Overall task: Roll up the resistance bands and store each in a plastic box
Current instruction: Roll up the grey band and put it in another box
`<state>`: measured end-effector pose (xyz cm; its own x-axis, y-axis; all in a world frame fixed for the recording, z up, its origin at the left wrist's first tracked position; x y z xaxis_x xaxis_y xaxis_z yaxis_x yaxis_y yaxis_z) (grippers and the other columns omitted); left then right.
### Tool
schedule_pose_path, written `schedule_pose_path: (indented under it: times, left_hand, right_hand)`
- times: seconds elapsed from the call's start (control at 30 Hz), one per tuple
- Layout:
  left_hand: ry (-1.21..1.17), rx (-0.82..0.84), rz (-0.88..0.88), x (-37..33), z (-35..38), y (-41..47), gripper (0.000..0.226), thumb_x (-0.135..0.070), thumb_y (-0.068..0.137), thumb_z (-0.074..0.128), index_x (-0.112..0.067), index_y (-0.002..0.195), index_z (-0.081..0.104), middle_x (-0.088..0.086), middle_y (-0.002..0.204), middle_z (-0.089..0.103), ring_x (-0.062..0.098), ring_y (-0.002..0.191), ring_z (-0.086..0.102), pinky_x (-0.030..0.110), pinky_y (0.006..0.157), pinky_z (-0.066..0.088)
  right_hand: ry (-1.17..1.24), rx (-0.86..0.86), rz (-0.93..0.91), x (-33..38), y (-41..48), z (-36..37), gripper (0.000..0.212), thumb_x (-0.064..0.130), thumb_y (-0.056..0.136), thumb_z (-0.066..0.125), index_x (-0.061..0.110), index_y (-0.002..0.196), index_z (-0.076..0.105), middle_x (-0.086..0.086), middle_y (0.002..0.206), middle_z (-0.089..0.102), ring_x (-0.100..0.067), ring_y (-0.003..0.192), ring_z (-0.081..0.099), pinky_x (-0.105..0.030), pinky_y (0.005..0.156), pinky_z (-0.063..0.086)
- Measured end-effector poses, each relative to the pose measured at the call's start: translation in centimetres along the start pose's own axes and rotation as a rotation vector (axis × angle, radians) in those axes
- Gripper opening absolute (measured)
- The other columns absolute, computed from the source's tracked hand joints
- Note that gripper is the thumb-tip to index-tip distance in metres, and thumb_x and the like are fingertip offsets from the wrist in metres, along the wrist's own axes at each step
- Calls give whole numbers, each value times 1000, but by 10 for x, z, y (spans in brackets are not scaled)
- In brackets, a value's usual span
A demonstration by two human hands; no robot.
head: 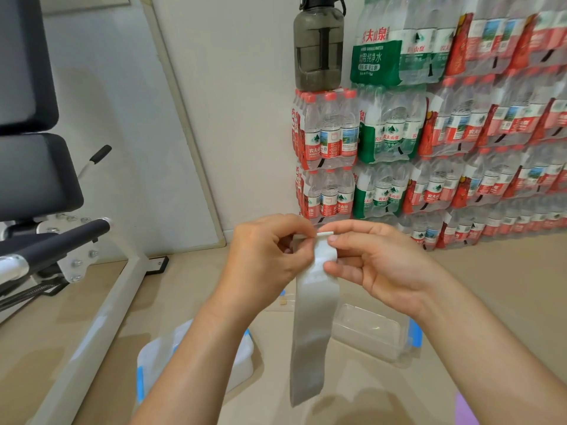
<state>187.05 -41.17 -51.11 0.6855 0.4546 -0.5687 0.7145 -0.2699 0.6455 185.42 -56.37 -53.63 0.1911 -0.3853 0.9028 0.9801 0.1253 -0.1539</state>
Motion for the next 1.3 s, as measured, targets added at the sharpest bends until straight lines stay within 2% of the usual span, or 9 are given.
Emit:
schedule_pose_path:
  times: [0.1, 0.2, 0.33, 0.43, 0.57, 0.77, 1.0, 1.13, 1.3]
  left_hand:
    - [4, -13, -7, 0, 1, -1, 26, 1, 72, 70, -24, 75, 66, -5, 63, 62, 6, 53, 50, 14, 52, 42]
    - [-246, 50, -245, 3, 1, 0, 24, 4, 77, 70, -19, 69, 70, -11, 61, 65, 3, 53, 53, 16, 54, 45]
    - [-581, 204, -497, 8, 3, 0, 6, -4, 79, 70, -7, 76, 74, 5, 70, 72, 16, 67, 67, 35, 69, 59]
    - [-620, 196, -596, 10, 5, -1, 6, -5, 76, 72, -7, 71, 73, 10, 70, 72, 20, 67, 68, 42, 74, 58]
    - [-515, 203, -608, 15, 5, 0, 11, 2, 72, 76, -7, 71, 71, 13, 70, 71, 21, 67, 68, 36, 73, 59]
    - [-342, 170, -556, 13, 11, -2, 21, 1, 72, 78, -18, 78, 73, -5, 63, 71, 4, 60, 65, 15, 61, 53]
    - [-274, 141, -491, 9, 11, 0, 25, 1, 73, 76, -24, 68, 73, -11, 62, 71, 0, 62, 66, 12, 62, 52]
    - [-425, 213, -577, 13, 11, -1, 5, -8, 78, 74, -10, 82, 76, 6, 75, 75, 12, 67, 67, 26, 68, 58]
    - [-483, 230, -612, 15, 10, -3, 13, -13, 80, 72, -7, 91, 77, 7, 79, 75, 11, 69, 65, 22, 64, 56]
  right_hand:
    - [-55, -10, -49, 0, -1, 2, 13, 0, 81, 65, 4, 92, 70, -18, 89, 64, -23, 78, 62, -22, 57, 56]
    - [-124, -76, -125, 3, -2, 3, 12, -4, 81, 65, 6, 85, 71, -14, 81, 65, -19, 69, 63, -21, 54, 55]
    - [-313, -179, -229, 7, -4, 2, 10, -5, 81, 67, 4, 83, 71, -15, 79, 70, -15, 66, 68, -22, 54, 55]
    - [-430, -210, -282, 7, -5, 3, 12, -5, 81, 67, 5, 80, 72, -15, 77, 73, -14, 65, 69, -23, 55, 55]
    - [-508, -188, -285, 7, -5, 5, 13, -4, 81, 67, 7, 79, 74, -15, 76, 73, -12, 64, 68, -24, 56, 56]
    - [-429, -179, -155, 4, -3, -1, 14, -6, 79, 66, 5, 85, 74, -23, 87, 70, -14, 69, 67, -23, 60, 57]
    - [-357, -188, -161, 2, -1, -1, 9, -1, 82, 68, -1, 90, 71, -16, 85, 72, -10, 68, 69, -22, 61, 58]
    - [-399, -202, -196, 5, -2, -4, 8, -3, 83, 66, 2, 87, 71, -16, 81, 73, -12, 65, 69, -22, 60, 58]
    - [-463, -205, -233, 7, -3, -2, 11, -1, 85, 64, 8, 84, 71, -14, 78, 73, -12, 65, 68, -22, 57, 56]
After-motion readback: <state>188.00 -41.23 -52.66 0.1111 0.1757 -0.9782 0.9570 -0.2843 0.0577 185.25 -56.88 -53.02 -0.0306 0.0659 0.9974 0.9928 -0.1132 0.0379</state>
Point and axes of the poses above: each hand's wrist, its own y-axis towards the middle knuckle, its own z-axis out of the palm, x = y × z, the point moved 3 cm from there along y, towards the middle knuckle
